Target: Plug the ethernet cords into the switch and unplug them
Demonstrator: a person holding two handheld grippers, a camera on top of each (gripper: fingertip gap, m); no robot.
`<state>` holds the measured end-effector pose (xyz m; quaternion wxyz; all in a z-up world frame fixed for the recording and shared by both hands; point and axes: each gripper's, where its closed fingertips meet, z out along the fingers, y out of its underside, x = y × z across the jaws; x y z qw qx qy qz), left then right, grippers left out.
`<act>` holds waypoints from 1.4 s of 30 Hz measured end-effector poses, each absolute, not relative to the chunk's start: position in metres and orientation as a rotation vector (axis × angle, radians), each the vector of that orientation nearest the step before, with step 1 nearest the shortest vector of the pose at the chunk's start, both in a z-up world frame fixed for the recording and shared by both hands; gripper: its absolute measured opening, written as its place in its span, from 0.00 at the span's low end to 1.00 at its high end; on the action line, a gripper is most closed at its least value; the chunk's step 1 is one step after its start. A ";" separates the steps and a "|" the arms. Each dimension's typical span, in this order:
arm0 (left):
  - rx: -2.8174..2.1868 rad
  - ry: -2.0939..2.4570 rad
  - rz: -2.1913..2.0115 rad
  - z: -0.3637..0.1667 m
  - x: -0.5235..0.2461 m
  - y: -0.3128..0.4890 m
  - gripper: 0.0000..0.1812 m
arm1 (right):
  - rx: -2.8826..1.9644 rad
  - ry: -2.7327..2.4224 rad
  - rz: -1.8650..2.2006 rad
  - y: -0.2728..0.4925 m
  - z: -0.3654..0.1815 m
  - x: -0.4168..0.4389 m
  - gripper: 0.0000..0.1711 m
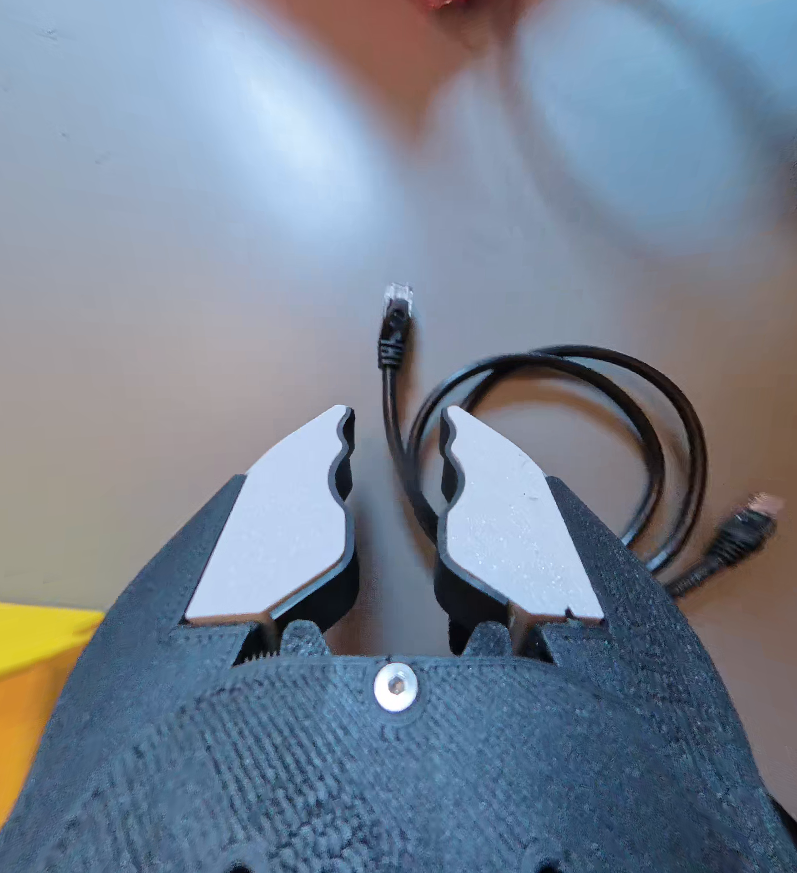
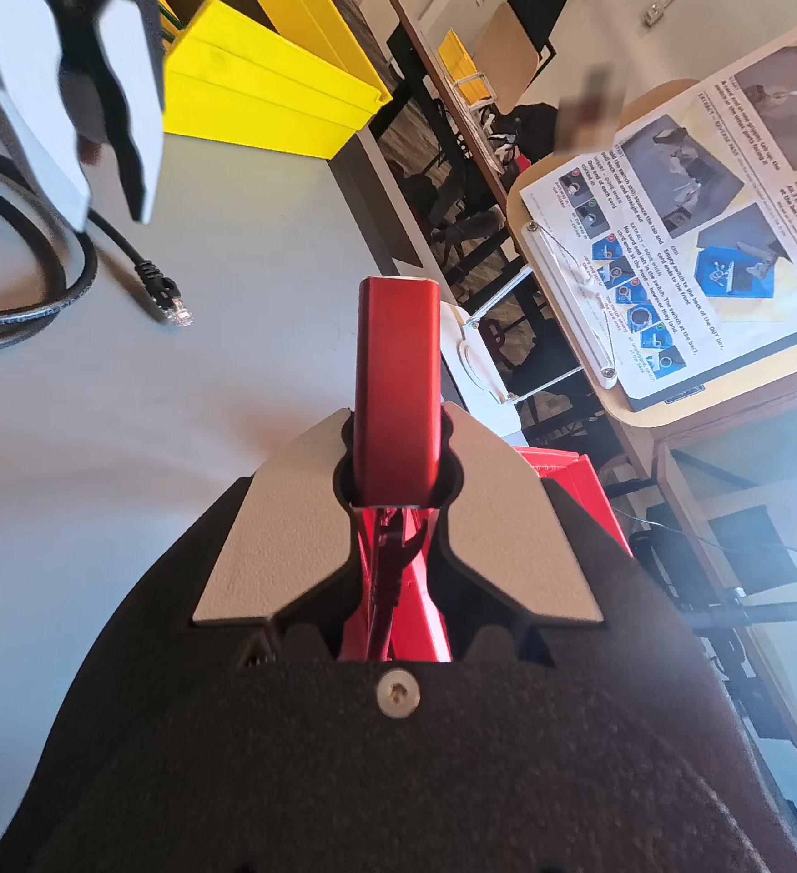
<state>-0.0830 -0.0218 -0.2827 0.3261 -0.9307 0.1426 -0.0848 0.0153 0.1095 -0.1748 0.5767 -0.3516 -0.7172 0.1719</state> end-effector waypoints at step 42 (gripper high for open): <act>-2.498 0.655 -0.748 -0.278 -0.012 -0.046 0.06 | 0.045 -1.901 0.133 -0.002 -0.264 0.005 0.17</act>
